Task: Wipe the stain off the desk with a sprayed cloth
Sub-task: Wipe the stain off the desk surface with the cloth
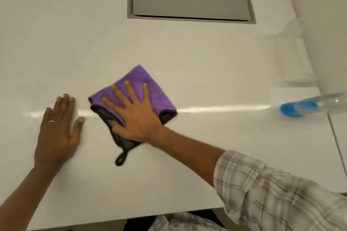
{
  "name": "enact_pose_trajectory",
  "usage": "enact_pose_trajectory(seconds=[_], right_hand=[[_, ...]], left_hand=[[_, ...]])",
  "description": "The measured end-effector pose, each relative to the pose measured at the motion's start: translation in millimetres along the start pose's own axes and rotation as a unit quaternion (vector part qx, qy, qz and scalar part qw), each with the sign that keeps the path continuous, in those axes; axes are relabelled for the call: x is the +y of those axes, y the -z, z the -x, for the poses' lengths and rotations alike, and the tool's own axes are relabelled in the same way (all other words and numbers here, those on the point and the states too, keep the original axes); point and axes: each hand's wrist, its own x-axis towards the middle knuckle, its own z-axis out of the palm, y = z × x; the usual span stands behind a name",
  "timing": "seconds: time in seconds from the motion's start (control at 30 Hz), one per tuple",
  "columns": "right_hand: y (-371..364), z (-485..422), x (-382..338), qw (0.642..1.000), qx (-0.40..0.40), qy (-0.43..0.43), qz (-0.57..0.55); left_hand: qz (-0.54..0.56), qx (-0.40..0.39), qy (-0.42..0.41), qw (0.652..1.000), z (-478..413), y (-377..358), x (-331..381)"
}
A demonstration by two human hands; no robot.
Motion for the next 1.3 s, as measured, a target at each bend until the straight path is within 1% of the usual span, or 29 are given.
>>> enact_pose_trajectory(seconds=[0.1, 0.2, 0.3, 0.37, 0.47, 0.57, 0.63, 0.73, 0.8, 0.9, 1.0, 1.07, 1.13, 1.23, 1.3], right_hand=[[-12.2, 66.8, -23.3, 0.998, 0.002, 0.059, -0.009], [-19.4, 99.2, -32.6, 0.997, -0.002, 0.072, -0.023], [-18.7, 85.3, -34.7, 0.997, -0.021, 0.075, -0.013], [-15.5, 50.3, -35.2, 0.997, -0.032, 0.063, -0.008], [-9.7, -30.4, -39.8, 0.999, -0.028, 0.016, 0.006], [-1.7, -111.2, -38.1, 0.999, -0.028, -0.037, 0.008], [6.0, -147.7, -22.8, 0.996, -0.034, -0.088, 0.003], [18.7, -167.8, 22.9, 0.981, -0.025, -0.191, 0.006], [28.7, -156.8, 62.9, 0.965, -0.019, -0.261, 0.001], [40.1, -108.9, 124.4, 0.932, -0.006, -0.363, -0.004], [44.0, -41.0, 154.4, 0.912, 0.007, -0.409, -0.005], [38.0, 4.5, 149.1, 0.909, 0.013, -0.417, 0.002], [29.1, 43.6, 127.8, 0.913, 0.021, -0.407, 0.015], [16.2, 84.0, 78.0, 0.926, 0.006, -0.377, 0.035], [8.8, 94.0, 39.3, 0.936, -0.001, -0.348, 0.051]], left_hand=[[-0.012, -0.01, 0.007, 1.0, 2.5, 7.4, 4.6], [-0.005, -0.021, 0.02, 1.0, 2.8, 14.8, 12.4], [0.013, -0.025, 0.019, 0.999, 3.2, 16.2, 13.0], [0.041, -0.02, 0.017, 0.999, 4.7, 12.7, 10.1], [0.078, 0.001, 0.015, 0.997, 4.6, 10.9, 7.8], [0.063, 0.025, 0.01, 0.998, 4.3, 8.9, 9.1], [0.05, 0.018, 0.012, 0.998, 3.1, 8.6, 8.7], [0.028, -0.007, 0.005, 1.0, 1.6, 8.9, 7.7], [0.022, -0.014, 0.007, 1.0, 1.0, 8.7, 7.1], [0.016, -0.014, 0.01, 1.0, 2.2, 7.5, 7.7], [0.01, -0.013, 0.011, 1.0, 2.0, 6.9, 8.3], [-0.002, -0.012, 0.012, 1.0, 2.7, 5.7, 8.8], [-0.006, -0.01, 0.012, 1.0, 2.4, 4.7, 8.4], [-0.012, -0.007, 0.009, 1.0, 2.3, 3.0, 8.2], [-0.012, -0.001, 0.009, 1.0, 2.3, 1.9, 8.6]])
